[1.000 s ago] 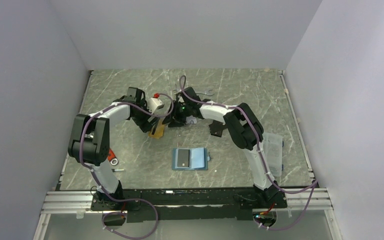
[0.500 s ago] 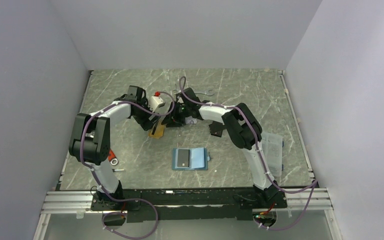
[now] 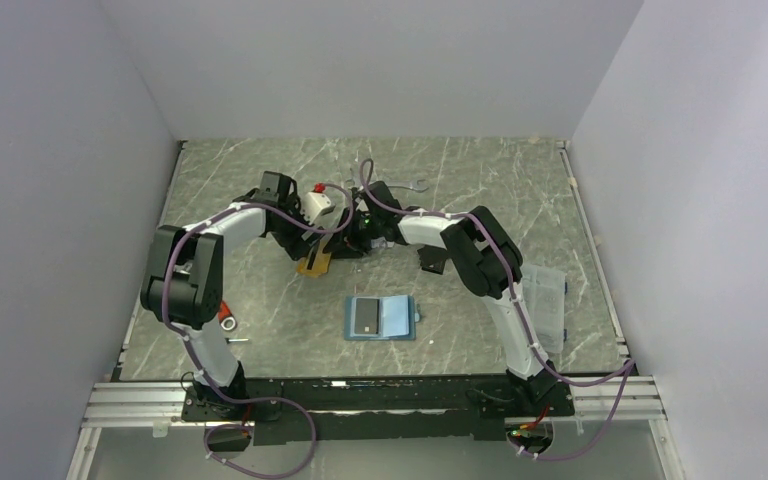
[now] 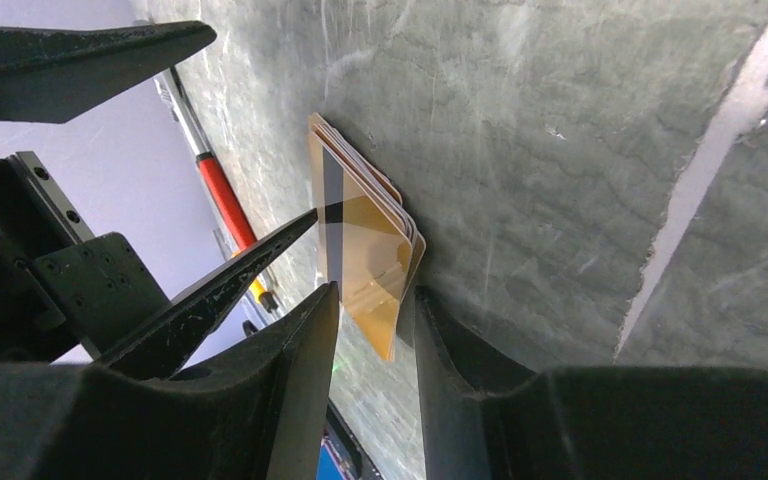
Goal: Put the credit cards into the card holder
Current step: Pick up the credit card from the center of the board.
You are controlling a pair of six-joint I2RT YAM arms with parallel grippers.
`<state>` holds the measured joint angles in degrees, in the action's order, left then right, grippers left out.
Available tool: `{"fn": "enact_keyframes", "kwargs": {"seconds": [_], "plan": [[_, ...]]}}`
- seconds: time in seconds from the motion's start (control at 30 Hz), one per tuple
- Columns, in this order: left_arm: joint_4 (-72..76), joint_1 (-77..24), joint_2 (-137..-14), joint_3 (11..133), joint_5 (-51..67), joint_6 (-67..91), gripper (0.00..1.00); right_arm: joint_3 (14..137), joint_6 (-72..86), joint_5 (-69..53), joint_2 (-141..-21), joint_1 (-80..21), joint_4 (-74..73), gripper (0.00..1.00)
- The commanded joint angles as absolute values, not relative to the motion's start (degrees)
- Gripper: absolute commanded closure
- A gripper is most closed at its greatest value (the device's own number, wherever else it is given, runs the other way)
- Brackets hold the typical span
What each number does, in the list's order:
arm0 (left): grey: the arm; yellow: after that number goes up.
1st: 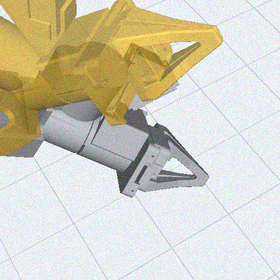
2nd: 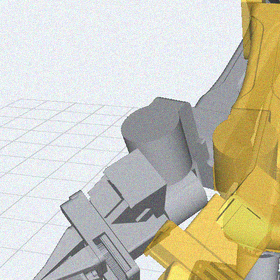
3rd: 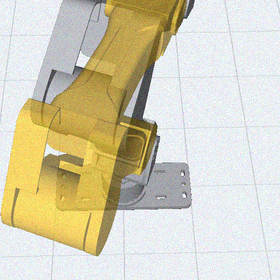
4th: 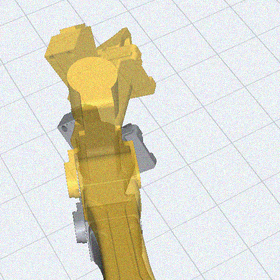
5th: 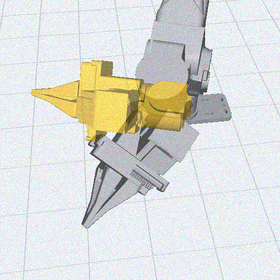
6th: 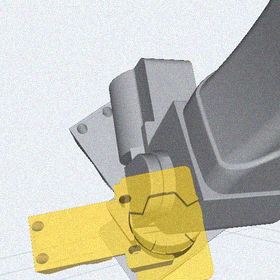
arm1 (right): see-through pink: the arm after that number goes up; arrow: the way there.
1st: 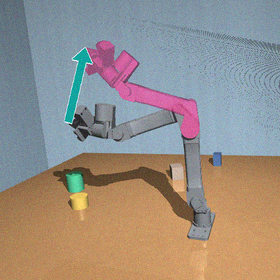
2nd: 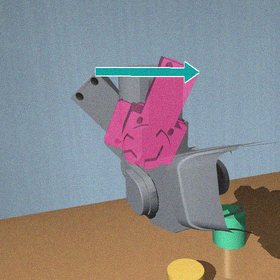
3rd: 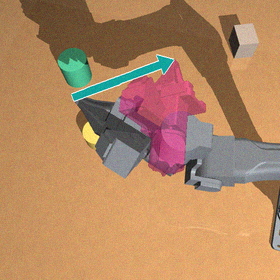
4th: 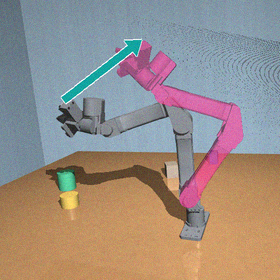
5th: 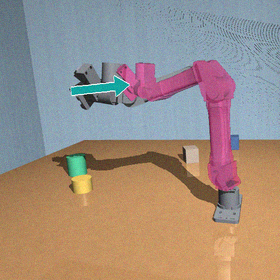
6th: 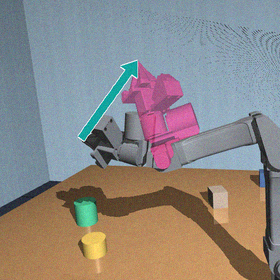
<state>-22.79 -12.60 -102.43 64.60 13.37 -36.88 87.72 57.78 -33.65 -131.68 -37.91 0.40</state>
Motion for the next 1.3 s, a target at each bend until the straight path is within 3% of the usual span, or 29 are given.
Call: {"fn": "enact_keyframes", "kwargs": {"seconds": [0.0,0.4,0.73,0.87,1.0,1.1,1.27], "plan": [[-21.0,-13.5,-103.6,65.5,12.4,-37.3,0.13,85.7,59.0,-34.1,-131.4,-38.2,2.9,0.63],[-22.0,-14.5,-102.8,65.3,10.8,-38.6,0.15,83.3,60.1,-34.3,-130.9,-38.2,4.2,0.65],[-27.2,-14.4,-99.2,69.0,13.4,-37.6,0.15,81.4,58.9,-32.1,-130.0,-38.1,2.9,0.83],[-27.2,-14.5,-100.1,69.9,14.4,-36.6,0.15,80.5,57.9,-31.2,-129.1,-38.1,2.2,0.86],[-26.9,-15.0,-101.7,70.2,14.5,-36.4,0.16,78.1,57.9,-31.4,-127.8,-38.1,3.8,0.85],[-26.1,-16.0,-102.4,69.6,13.6,-36.6,0.16,76.8,57.6,-31.0,-127.0,-38.1,4.4,0.74],[-25.3,-17.3,-103.1,69.5,13.0,-36.7,0.16,75.8,57.9,-30.7,-126.7,-38.1,4.7,0.72]]}}
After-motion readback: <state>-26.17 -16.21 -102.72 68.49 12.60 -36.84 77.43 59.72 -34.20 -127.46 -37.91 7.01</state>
